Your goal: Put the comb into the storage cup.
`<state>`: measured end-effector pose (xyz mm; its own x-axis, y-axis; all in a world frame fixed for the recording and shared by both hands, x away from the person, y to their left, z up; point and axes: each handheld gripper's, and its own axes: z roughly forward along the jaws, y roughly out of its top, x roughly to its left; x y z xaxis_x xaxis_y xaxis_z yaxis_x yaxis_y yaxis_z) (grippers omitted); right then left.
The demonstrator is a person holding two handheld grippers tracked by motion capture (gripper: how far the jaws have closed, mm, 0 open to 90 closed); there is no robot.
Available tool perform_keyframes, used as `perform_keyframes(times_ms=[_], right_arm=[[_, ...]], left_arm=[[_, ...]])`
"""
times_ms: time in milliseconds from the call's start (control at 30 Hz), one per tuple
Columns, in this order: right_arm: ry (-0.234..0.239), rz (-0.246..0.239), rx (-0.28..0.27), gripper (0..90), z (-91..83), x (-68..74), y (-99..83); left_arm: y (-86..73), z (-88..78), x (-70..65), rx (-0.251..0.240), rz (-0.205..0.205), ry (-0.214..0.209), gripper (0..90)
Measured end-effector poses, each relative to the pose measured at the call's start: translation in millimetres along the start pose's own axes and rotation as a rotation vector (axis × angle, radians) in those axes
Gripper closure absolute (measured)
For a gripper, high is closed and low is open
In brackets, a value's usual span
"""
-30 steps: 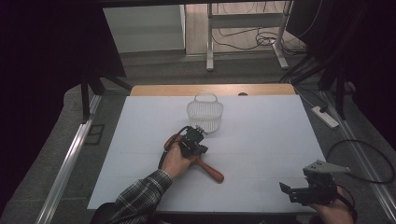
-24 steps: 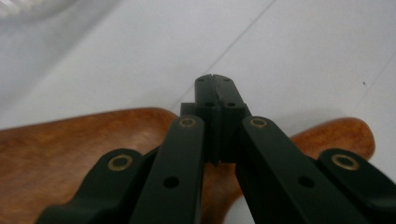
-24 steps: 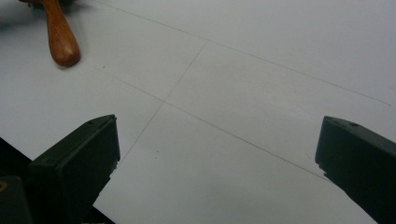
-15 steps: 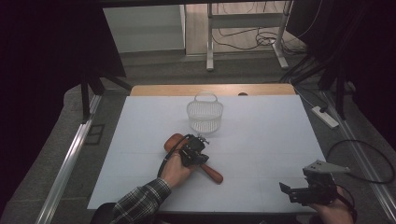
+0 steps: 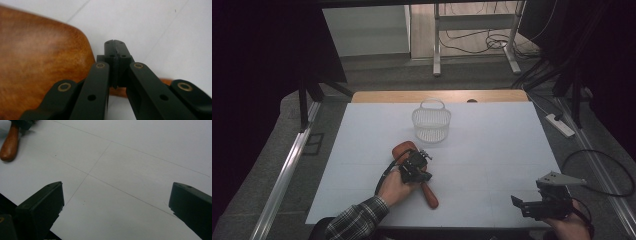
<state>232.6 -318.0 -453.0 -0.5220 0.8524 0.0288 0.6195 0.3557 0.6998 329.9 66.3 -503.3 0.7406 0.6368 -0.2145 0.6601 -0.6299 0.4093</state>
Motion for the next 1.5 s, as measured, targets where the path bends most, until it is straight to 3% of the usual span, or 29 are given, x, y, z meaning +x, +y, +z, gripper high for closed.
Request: perform_keyframes(times_ms=[267, 900, 1233, 1500], right_arm=[[-0.002, 0.001, 0.001, 0.0, 0.3, 0.1, 0.1], [-0.002, 0.000, 0.005, 0.0, 1.1, 0.4, 0.6], [-0.002, 0.001, 0.007, 0.0, 1.4, 0.4, 0.9], [-0.001, 0.001, 0.006, 0.0, 1.3, 0.2, 0.8]], left_arm=[[-17.5, -7.5, 2.9, 0.022, -0.015, -0.017, 89.4], [-57.6, -26.1, 22.0, 0.045, -0.083, 0.033, 89.4], [-63.1, -31.5, 25.7, 0.028, -0.094, 0.038, 89.2], [-68.8, -44.8, 19.8, -0.036, -0.101, 0.037, 88.8]])
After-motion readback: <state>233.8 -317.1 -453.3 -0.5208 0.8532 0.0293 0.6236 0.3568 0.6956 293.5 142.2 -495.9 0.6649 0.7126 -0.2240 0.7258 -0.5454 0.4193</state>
